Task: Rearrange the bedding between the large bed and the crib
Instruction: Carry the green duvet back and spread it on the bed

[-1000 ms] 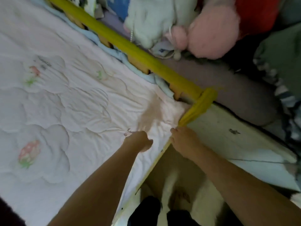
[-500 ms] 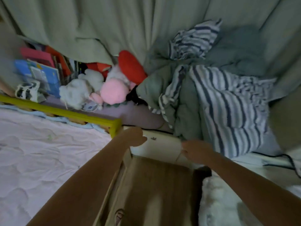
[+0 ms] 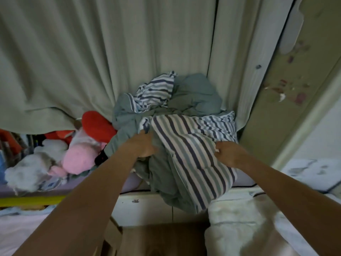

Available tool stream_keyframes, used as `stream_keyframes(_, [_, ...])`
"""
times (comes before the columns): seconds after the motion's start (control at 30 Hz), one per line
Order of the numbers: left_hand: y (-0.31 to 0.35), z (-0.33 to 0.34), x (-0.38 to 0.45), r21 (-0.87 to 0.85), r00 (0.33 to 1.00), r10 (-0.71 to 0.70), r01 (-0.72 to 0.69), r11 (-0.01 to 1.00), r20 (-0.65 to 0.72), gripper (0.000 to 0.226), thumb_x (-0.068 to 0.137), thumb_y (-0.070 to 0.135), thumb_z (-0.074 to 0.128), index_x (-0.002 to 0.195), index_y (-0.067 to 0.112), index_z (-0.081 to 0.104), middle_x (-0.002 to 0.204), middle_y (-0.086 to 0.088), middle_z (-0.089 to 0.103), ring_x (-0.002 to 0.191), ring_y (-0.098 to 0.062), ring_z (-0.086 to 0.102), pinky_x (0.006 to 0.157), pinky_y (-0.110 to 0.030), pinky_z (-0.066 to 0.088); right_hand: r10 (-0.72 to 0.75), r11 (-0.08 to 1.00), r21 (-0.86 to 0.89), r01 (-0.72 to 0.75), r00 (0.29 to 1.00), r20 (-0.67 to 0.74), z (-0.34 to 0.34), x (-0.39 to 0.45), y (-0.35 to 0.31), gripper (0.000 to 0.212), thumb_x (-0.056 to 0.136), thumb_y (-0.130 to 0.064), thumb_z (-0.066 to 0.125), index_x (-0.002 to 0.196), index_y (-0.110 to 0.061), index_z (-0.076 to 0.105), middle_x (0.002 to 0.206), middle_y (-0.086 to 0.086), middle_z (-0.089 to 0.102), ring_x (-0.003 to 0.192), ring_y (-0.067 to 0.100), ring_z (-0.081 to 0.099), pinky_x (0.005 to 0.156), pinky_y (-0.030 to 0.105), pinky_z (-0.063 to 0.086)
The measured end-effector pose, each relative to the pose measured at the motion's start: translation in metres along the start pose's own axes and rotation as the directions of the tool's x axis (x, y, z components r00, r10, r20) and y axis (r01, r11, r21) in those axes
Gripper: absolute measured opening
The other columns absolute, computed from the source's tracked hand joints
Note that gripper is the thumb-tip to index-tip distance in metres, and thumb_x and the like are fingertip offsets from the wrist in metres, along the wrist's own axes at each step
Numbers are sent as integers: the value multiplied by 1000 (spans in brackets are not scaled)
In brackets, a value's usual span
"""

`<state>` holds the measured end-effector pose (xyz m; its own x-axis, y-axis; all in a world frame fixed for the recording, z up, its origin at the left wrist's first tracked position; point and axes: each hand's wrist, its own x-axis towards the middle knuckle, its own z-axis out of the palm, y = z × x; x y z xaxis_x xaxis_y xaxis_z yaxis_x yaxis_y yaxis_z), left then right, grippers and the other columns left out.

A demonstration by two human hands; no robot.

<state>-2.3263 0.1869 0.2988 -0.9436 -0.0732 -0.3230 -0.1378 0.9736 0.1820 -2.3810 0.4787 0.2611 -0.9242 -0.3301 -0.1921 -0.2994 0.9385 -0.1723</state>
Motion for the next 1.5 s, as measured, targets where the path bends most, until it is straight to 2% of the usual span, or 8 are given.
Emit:
stream_keyframes(0.17, [-29, -5, 96, -243, 994, 32, -7, 970, 101, 126, 53, 93, 50, 153, 27, 11, 159, -1, 14, 146, -25, 14, 118, -44, 21, 43, 998, 52, -44, 999, 3, -1, 81, -18, 51, 99, -36, 41, 144, -14, 34, 149, 8, 35, 136, 23, 35, 112, 32, 26])
stream_keyframes(0.5, [-68, 11, 262, -334, 997, -8, 32, 942, 74, 131, 63, 77, 63, 149, 23, -21, 157, -6, -23, 145, -30, -18, 117, -55, 1, -41, 999, -19, 41, 999, -30, 3, 264, -90, 78, 88, -47, 55, 149, -18, 16, 153, 10, 24, 139, 29, 28, 114, 42, 25])
stream_keyframes(0.73, [-64, 27, 324, -232, 986, -116, 141, 963, 119, 150, 43, 86, 65, 146, 27, -27, 159, -11, -14, 146, -37, -5, 112, -66, 5, -151, 981, -104, 161, 984, 98, 7, 331, -70, 114, 69, -63, 70, 152, -27, 0, 159, 11, 4, 147, 28, 3, 119, 49, 5])
stream_keyframes(0.97, [-28, 61, 313, -346, 999, 29, -15, 938, 34, 38, 93, 30, 53, 127, 13, 54, 126, -7, 59, 118, -25, 55, 95, -30, 41, -437, 881, -48, 470, 849, 297, 29, 356, -64, 136, 55, -67, 77, 151, -28, -11, 160, 5, -1, 147, 26, -5, 118, 51, -5])
stream_keyframes(1.13, [-26, 64, 281, -361, 791, -397, 241, 901, -465, 33, 87, 19, 62, 120, 18, 63, 113, -2, 67, 97, -8, 62, 90, -11, 39, -552, 828, 5, 561, 812, 191, 52, 342, -70, 80, 69, -53, 75, 136, -22, 45, 126, 3, 59, 117, 22, 53, 106, 36, 35])
stream_keyframes(1.23, [-20, 64, 263, -454, 949, 46, -192, 870, -313, 54, 76, 24, 75, 126, 13, 57, 127, -11, 54, 116, -23, 50, 103, -36, 43, -508, 852, -39, 523, 841, 188, 36, 337, -68, 36, 83, -37, 65, 114, -20, 60, 104, 4, 65, 97, 24, 61, 81, 34, 47])
stream_keyframes(1.37, [-39, 46, 285, -193, 924, -309, 269, 944, -225, 126, 59, 74, 69, 153, 23, 2, 158, -11, 11, 146, -32, 2, 116, -50, 5, -402, 864, -232, 447, 890, 216, 35, 350, -87, 24, 97, -27, 46, 110, -14, 61, 113, 9, 65, 107, 25, 59, 95, 35, 45])
stream_keyframes(1.5, [-54, 40, 307, -535, 953, -301, 264, 803, 19, 77, 64, 51, 81, 127, 18, 51, 114, -2, 64, 112, -24, 59, 99, -41, 45, -418, 895, -122, 429, 902, 105, 23, 348, -94, 20, 91, -27, 54, 107, -19, 63, 101, 3, 67, 94, 23, 62, 79, 32, 46])
